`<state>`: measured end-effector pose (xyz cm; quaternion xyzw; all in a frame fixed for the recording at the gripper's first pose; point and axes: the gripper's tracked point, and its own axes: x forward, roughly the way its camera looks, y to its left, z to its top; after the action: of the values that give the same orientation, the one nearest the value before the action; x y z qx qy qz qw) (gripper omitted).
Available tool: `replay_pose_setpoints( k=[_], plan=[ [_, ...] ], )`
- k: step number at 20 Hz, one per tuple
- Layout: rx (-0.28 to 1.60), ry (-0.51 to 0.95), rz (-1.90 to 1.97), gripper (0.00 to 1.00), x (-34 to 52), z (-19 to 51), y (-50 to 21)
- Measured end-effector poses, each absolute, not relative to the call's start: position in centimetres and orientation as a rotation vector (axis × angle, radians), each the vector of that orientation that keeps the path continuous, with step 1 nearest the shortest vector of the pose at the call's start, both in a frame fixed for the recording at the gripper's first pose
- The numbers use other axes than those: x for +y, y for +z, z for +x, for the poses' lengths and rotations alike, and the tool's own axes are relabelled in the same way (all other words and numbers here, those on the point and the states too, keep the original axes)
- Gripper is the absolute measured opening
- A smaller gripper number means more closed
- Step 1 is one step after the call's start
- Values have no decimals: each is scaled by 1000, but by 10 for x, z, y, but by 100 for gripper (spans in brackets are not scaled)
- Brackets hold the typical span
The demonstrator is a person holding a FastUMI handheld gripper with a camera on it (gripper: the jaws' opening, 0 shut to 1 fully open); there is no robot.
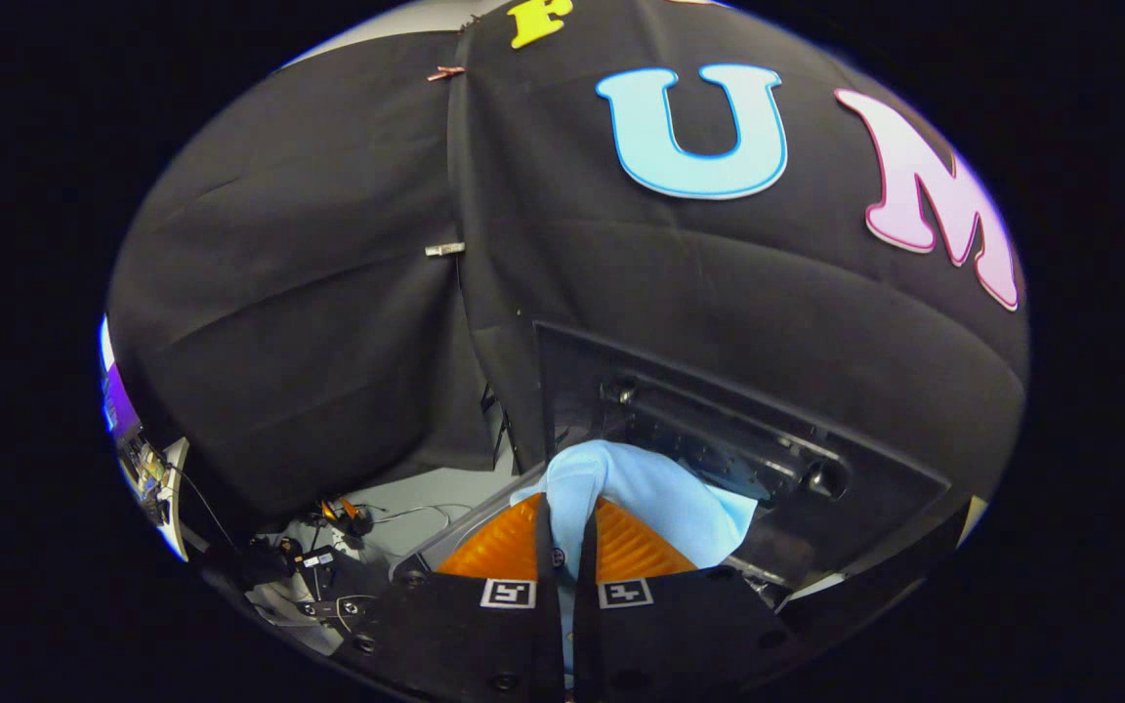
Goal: Put the clothes into the washing machine and then close the washing machine lid.
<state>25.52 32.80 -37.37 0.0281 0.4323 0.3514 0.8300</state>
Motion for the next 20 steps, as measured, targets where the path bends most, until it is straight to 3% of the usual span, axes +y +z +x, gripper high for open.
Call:
replay_pose_setpoints(
  k=[5,10,16,20],
  plan=[
    [1025,755,24,9,323,241,-410],
    [1076,730,71,17,322,241,-415],
    [922,828,83,78,339,244,-380],
    [804,836,130,100,343,259,-350]
  ],
)
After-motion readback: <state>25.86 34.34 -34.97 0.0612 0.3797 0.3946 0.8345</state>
